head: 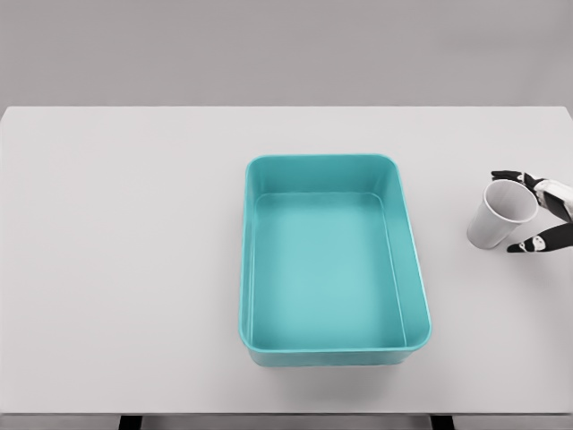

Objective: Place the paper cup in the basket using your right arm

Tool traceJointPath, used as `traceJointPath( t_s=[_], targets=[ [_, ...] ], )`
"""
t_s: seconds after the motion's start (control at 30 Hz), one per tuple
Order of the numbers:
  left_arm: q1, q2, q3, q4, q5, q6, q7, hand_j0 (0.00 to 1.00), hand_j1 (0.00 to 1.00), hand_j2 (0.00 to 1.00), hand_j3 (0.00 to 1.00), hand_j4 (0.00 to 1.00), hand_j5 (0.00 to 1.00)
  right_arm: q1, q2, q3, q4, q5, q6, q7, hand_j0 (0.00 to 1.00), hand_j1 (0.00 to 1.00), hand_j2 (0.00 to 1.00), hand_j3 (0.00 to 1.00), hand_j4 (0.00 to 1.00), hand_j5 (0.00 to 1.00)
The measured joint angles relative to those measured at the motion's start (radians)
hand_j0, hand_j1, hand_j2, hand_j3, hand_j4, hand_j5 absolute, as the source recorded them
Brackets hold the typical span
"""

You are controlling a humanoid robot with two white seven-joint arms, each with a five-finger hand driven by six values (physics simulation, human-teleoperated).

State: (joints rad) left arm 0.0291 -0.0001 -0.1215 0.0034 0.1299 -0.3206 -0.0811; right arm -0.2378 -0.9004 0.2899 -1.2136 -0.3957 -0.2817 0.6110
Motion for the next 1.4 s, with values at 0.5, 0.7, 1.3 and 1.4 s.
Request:
traceJointPath(
  t_s=[0.5,0.7,1.3,1.4],
  targets=[
    [0.000,0.000,0.000,0.000,0.000,0.000,0.000,1.00,1.00,1.00,1.00,1.00,1.00,-0.002,-0.001,0.003,-0.064,0.000,0.005,0.000,1.00,1.00,1.00,1.00,1.00,1.00],
    [0.000,0.000,0.000,0.000,0.000,0.000,0.000,1.00,1.00,1.00,1.00,1.00,1.00,0.000,-0.001,0.003,-0.072,-0.002,0.009,0.000,0.78,0.78,0.78,0.78,0.78,0.78],
    [0.000,0.000,0.000,0.000,0.000,0.000,0.000,1.00,1.00,1.00,1.00,1.00,1.00,-0.014,0.000,-0.037,-0.117,-0.032,0.006,0.000,0.70,0.70,0.70,0.70,0.70,0.70],
    [0.000,0.000,0.000,0.000,0.000,0.000,0.000,1.00,1.00,1.00,1.00,1.00,1.00,-0.017,0.000,-0.054,-0.133,-0.038,0.007,0.000,0.71,0.71,0.71,0.71,0.71,0.71]
  ],
)
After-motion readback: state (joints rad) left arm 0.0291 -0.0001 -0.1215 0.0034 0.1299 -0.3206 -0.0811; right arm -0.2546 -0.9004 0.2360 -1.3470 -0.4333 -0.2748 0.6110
